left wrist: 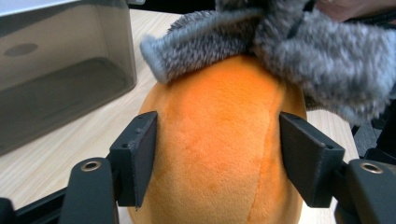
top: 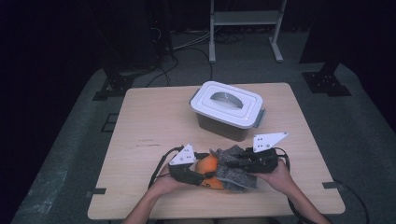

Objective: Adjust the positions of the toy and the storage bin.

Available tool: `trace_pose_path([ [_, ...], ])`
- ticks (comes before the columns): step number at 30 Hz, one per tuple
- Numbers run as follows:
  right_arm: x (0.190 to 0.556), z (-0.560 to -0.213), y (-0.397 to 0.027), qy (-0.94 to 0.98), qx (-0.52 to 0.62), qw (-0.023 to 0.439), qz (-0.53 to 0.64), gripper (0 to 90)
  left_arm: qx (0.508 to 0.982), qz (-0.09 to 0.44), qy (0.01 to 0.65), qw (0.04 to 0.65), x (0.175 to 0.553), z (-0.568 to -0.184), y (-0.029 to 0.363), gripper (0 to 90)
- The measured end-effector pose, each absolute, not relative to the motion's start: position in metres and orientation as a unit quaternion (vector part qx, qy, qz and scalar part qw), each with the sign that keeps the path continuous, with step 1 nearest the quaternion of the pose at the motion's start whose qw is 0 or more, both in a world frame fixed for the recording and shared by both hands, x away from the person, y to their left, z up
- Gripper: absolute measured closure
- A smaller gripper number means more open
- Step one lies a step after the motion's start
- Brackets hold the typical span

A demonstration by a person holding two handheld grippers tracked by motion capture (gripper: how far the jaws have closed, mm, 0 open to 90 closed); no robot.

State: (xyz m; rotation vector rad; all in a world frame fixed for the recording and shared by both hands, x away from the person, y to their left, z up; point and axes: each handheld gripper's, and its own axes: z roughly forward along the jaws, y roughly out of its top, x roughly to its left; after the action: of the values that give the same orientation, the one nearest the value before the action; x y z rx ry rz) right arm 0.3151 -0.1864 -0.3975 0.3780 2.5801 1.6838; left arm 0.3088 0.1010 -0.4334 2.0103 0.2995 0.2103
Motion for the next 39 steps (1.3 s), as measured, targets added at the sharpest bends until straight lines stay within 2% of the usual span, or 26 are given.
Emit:
trace_pose_path([
  [8, 0.318, -0.407, -0.217, 0.828, 0.161, 0.018, 0.537, 76.3, 0.838, 0.093, 0.123, 0.523, 0.306, -0.433, 0.099, 32.5],
  [17, 0.31, -0.393, -0.186, 0.832, 0.114, 0.024, 0.543, 76.2, 0.843, 0.105, 0.126, 0.512, 0.303, -0.431, 0.091, 33.4],
  [19, 0.312, -0.395, -0.187, 0.832, 0.115, 0.024, 0.542, 76.2, 0.84, 0.1, 0.131, 0.518, 0.304, -0.432, 0.094, 30.3],
  [21, 0.315, -0.4, -0.199, 0.83, 0.132, 0.023, 0.541, 76.3, 0.838, 0.091, 0.135, 0.521, 0.305, -0.431, 0.096, 19.1],
  [23, 0.315, -0.401, -0.203, 0.829, 0.138, 0.025, 0.541, 76.3, 0.839, 0.089, 0.139, 0.519, 0.306, -0.431, 0.096, 18.1],
  [24, 0.316, -0.401, -0.206, 0.83, 0.141, 0.03, 0.539, 76.3, 0.838, 0.087, 0.138, 0.521, 0.306, -0.431, 0.096, 19.5],
  [25, 0.317, -0.4, -0.21, 0.83, 0.148, 0.028, 0.537, 76.3, 0.839, 0.101, 0.131, 0.518, 0.304, -0.43, 0.093, 30.0],
  [26, 0.317, -0.4, -0.21, 0.83, 0.148, 0.028, 0.537, 76.3, 0.839, 0.101, 0.131, 0.518, 0.304, -0.43, 0.093, 32.8],
  [31, 0.316, -0.392, -0.197, 0.829, 0.13, 0.029, 0.544, 76.3, 0.846, 0.112, 0.107, 0.51, 0.299, -0.43, 0.088, 36.9],
  [35, 0.319, -0.392, -0.197, 0.829, 0.133, 0.032, 0.542, 76.3, 0.847, 0.105, 0.112, 0.509, 0.298, -0.432, 0.094, 37.1],
  [37, 0.321, -0.395, -0.204, 0.826, 0.146, 0.033, 0.543, 76.3, 0.847, 0.097, 0.113, 0.511, 0.299, -0.431, 0.095, 33.5],
  [39, 0.319, -0.399, -0.208, 0.824, 0.151, 0.028, 0.545, 76.3, 0.845, 0.08, 0.123, 0.513, 0.302, -0.428, 0.093, 22.4],
])
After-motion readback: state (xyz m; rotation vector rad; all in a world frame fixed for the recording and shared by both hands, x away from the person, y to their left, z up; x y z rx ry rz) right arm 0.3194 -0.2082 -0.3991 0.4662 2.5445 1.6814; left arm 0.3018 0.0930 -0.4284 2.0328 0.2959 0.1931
